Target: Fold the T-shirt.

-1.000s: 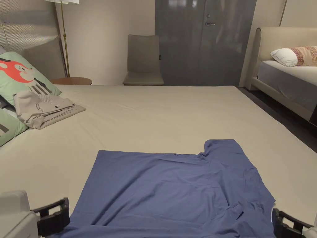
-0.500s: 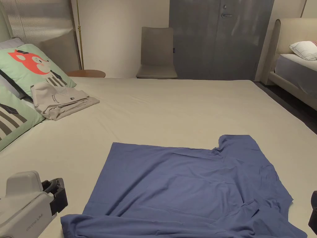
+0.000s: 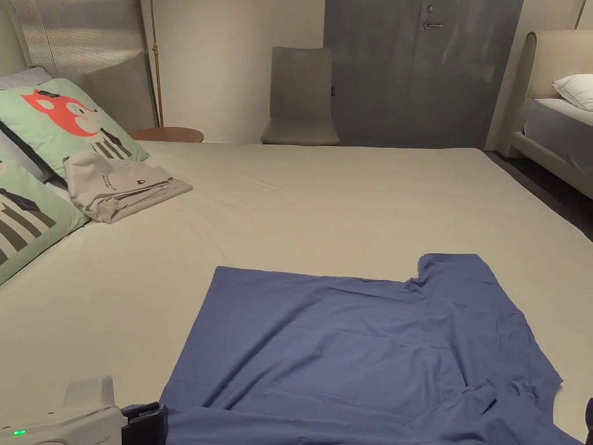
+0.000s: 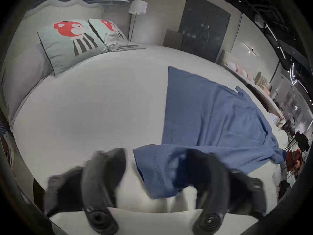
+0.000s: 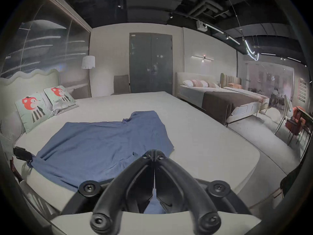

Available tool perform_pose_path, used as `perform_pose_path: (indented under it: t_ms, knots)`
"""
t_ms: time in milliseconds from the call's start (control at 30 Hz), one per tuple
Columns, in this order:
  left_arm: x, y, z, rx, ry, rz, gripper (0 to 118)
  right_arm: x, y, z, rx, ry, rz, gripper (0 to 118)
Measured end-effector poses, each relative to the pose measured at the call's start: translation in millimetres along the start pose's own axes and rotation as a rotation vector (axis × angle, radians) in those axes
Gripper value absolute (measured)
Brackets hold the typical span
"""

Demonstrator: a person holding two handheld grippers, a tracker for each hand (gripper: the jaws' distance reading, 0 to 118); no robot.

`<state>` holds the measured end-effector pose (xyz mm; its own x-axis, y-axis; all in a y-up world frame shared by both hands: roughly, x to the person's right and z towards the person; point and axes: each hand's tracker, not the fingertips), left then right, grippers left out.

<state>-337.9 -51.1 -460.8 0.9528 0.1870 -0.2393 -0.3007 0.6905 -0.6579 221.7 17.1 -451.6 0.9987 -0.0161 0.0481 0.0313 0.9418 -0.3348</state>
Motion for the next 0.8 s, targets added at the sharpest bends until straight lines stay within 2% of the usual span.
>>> perform_pose_path:
  t_ms: [33, 67, 133, 233, 300, 333, 367, 400, 433, 500, 567, 600, 633, 700, 767, 800]
  knots:
    - [-0.1, 0.0, -4.4, -0.008, 0.012, -0.002, 65, 0.5, -0.9, -1.0, -0.006, 0.0, 0.001, 0]
    - [-0.9, 0.1, -8.2, -0.015, 0.017, -0.004, 49, 1.1, -1.9, -2.1, -0.012, 0.001, 0.003, 0]
    - [-1.2, -0.6, -10.6, -0.025, 0.015, 0.001, 43, 2.2, -4.5, -2.0, -0.022, 0.001, 0.005, 0]
    - [-0.6, -0.6, -2.5, 0.009, -0.02, 0.014, 8, 5.4, -9.2, -1.7, -0.039, 0.003, 0.008, 0]
    - [13.6, -4.8, 10.7, 0.022, -0.029, 0.007, 4, 9.8, -12.8, -4.0, -0.08, 0.017, 0.005, 3]
    - [17.3, -5.7, 13.6, 0.042, -0.012, -0.019, 4, 12.2, -15.8, -6.0, -0.114, 0.019, 0.007, 17]
    - [19.3, -6.4, 15.6, 0.051, -0.006, -0.031, 4, 13.8, -19.3, -7.1, -0.149, 0.027, 0.011, 62]
    - [23.3, -6.1, 20.2, 0.051, -0.008, -0.029, 4, 16.0, -23.6, -12.5, -0.214, 0.049, 0.021, 96]
    - [24.1, -6.7, 22.2, 0.054, -0.014, -0.024, 4, 17.5, -29.8, -17.4, -0.27, 0.061, 0.025, 111]
    - [25.8, -8.2, 25.7, 0.056, -0.024, -0.019, 4, 20.1, -41.6, -18.1, -0.29, 0.085, 0.022, 105]
    - [26.3, -8.1, 28.6, 0.064, -0.021, -0.018, 4, 24.0, -52.6, -23.2, -0.355, 0.087, -0.02, 104]
    - [26.3, -8.7, 29.7, 0.065, -0.021, -0.018, 4, 26.4, -56.5, -24.6, -0.372, 0.101, -0.043, 100]
    - [26.3, -9.5, 30.8, 0.064, -0.02, -0.018, 4, 28.6, -59.9, -22.9, -0.377, 0.108, -0.06, 89]
    - [25.8, -8.8, 32.2, 0.061, -0.019, -0.018, 4, 30.0, -62.4, -19.6, -0.365, 0.12, -0.06, 53]
    - [26.8, -9.3, 34.9, 0.06, -0.014, -0.021, 4, 28.3, -61.4, -14.9, -0.35, 0.139, -0.058, 22]
    - [25.1, -7.2, 34.8, 0.061, -0.013, -0.02, 4, 26.5, -59.4, -12.1, -0.322, 0.143, -0.048, 12]
